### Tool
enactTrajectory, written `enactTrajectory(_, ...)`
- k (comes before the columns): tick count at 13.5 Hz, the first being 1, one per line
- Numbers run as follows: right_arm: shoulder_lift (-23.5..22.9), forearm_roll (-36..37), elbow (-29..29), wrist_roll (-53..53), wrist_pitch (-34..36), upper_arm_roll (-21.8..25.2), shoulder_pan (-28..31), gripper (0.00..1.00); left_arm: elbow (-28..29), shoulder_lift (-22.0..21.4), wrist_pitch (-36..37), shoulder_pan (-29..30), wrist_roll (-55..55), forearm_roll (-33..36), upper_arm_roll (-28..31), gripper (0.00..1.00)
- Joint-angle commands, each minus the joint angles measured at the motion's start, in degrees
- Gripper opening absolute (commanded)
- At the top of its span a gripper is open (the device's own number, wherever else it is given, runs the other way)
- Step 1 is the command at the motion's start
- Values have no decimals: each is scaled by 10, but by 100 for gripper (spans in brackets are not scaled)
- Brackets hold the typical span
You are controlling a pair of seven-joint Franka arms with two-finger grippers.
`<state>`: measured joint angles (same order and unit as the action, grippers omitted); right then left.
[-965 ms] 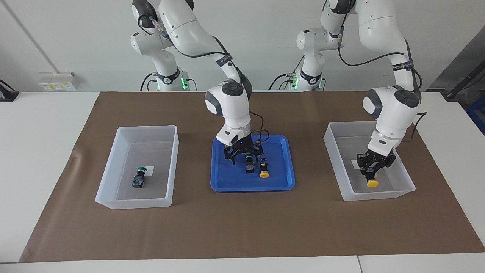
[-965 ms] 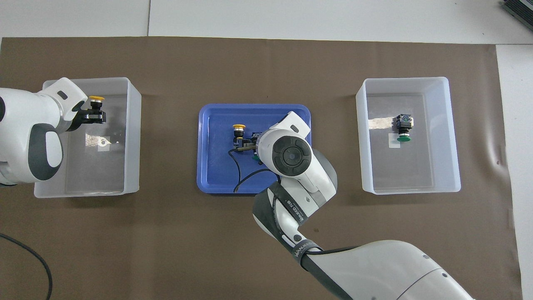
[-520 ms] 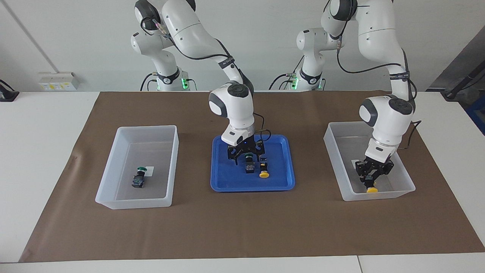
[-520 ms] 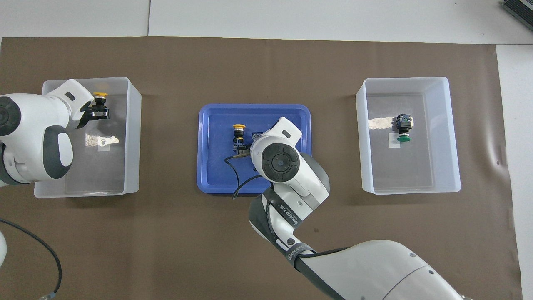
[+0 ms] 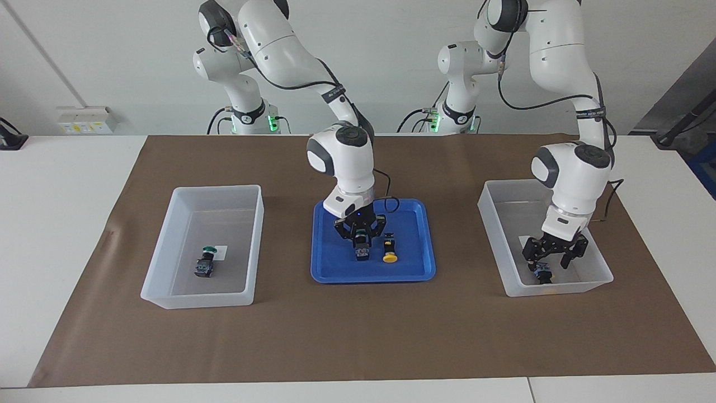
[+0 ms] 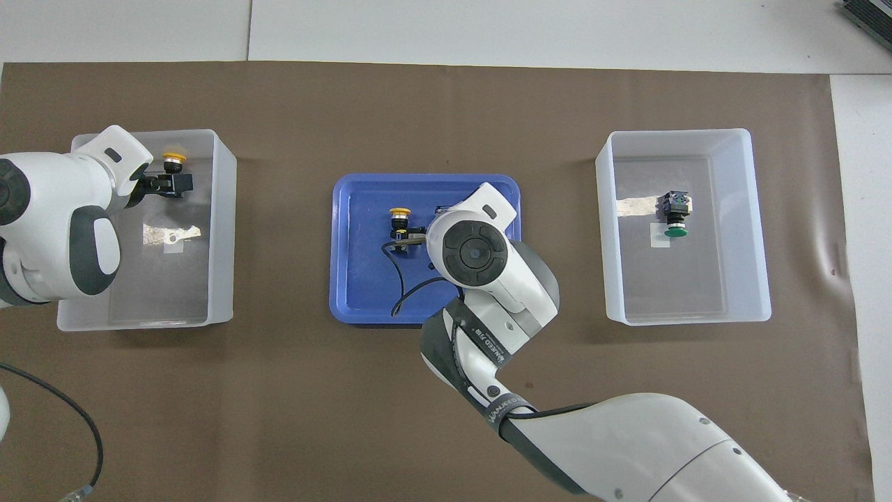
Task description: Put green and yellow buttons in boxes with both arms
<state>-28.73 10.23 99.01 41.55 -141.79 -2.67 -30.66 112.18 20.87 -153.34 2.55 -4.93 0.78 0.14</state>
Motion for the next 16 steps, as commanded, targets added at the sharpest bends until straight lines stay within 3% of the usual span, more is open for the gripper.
enactTrajectory(1,63,9,-8,14,78,-4,37,0,5,-43,25,5,2,4,-3,100)
enactTrajectory(5,149,8,-2,-113,188,-4,123,0,-4,-122,178,-5,4,3,-8,100)
enactTrajectory(8,189,4,15,-272,229,-6,204,0,-49,-128,262,-36,53,3,-13,100)
enactTrajectory(12,230,-67,100,-484,245,-5,302,0,-38,-130,255,-106,90,2,-13,100)
enactTrajectory(16,256,-105,213,-620,200,-5,327,0,-12,-131,215,-182,159,2,-13,100)
